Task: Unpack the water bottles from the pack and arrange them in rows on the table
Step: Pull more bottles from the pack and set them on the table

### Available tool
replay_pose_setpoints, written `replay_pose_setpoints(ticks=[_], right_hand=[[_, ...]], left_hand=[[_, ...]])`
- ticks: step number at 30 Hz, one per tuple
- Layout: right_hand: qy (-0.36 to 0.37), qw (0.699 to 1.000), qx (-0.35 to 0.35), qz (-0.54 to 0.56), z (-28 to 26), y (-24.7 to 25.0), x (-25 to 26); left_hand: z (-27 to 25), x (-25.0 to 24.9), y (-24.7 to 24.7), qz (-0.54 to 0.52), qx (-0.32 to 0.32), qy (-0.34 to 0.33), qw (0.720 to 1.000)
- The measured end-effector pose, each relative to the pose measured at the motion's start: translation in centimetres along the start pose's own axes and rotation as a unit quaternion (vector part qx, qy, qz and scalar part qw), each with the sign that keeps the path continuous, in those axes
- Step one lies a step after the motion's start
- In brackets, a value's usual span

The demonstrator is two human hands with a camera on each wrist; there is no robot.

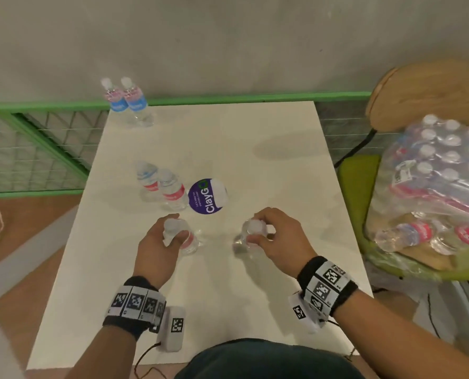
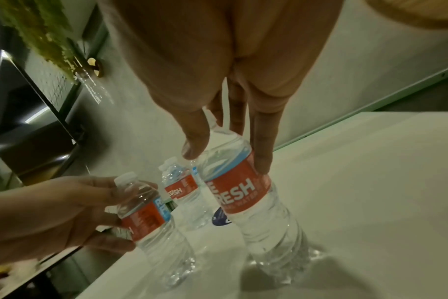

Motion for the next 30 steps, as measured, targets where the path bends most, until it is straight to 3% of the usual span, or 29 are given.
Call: replay_pose_setpoints(ticks=[6,13,21,30], right_hand=[[0.025,0.999,0.013,-0.032,4.9,-5.3,5.4],[0.038,0.999,-0.006,-0.032,9.2,-9.2,8.9],[0.057,0.997,-0.038,-0.038,11.6,-10.6,9.5],[0.066,0.996,0.003,-0.066,13.2,-9.9,10.4]], left_hand=[[4.4,2.3,3.2,0.008,-0.02,-0.035,0.999],[8.6,1.5,5.2,0.041,-0.02,-0.037,0.998],[10.7,1.2,5.0,0.035,0.018,-0.062,0.997],[11.1,0.4,4.6,0.023,0.029,-0.062,0.997]])
Point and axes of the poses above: each hand's wrist, its own z-axis towards the middle knuckle, its own y-axis out of the back of the hand, x = y × z, the point moved 1 cm from there along z, towards the middle knuckle, and after that the axes turned 7 degrees about -z, right-handed, at the moved point
